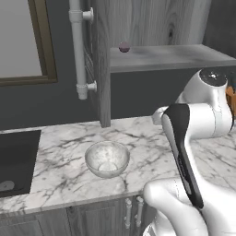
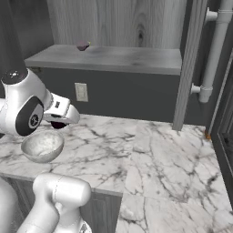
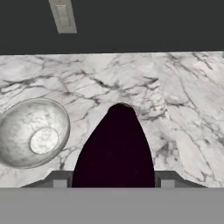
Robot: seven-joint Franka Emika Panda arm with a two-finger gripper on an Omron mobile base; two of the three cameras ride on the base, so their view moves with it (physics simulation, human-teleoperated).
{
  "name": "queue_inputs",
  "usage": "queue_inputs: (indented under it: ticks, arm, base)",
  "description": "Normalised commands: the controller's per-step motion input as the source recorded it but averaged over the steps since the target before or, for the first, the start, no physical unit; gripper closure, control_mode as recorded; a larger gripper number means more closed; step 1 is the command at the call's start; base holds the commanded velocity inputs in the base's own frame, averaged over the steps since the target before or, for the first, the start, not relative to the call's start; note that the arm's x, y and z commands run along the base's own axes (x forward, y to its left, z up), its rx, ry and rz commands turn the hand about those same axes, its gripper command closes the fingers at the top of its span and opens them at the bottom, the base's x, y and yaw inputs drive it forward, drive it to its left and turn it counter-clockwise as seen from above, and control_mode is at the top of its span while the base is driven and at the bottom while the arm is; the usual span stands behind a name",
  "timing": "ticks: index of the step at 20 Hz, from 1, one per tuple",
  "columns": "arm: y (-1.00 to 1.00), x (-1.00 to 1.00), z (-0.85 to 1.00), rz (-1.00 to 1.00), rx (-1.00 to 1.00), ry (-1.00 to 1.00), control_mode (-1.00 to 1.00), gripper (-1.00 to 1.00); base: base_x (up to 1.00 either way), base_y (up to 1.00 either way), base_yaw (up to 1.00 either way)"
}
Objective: Pick the eggplants from the cabinet and place them in one bowl. Pick the pear from the sink and place it in the other bowl.
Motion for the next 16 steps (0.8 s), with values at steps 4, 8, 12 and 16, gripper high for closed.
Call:
queue_inputs:
  ticks: [4,8,12,16]
  arm:
    - [0.48,0.17,-0.33,0.04,0.06,0.12,-1.0,1.0]
    - [0.54,0.14,-0.22,0.08,0.08,0.16,-1.0,1.0]
    - [0.56,0.11,-0.25,0.04,0.03,0.07,-1.0,1.0]
    - [0.39,0.09,-0.02,0.0,0.0,0.01,-1.0,1.0]
  base:
    - [0.0,0.0,0.0]
    - [0.0,0.0,0.0]
    - [0.0,0.0,0.0]
    - [0.0,0.0,0.0]
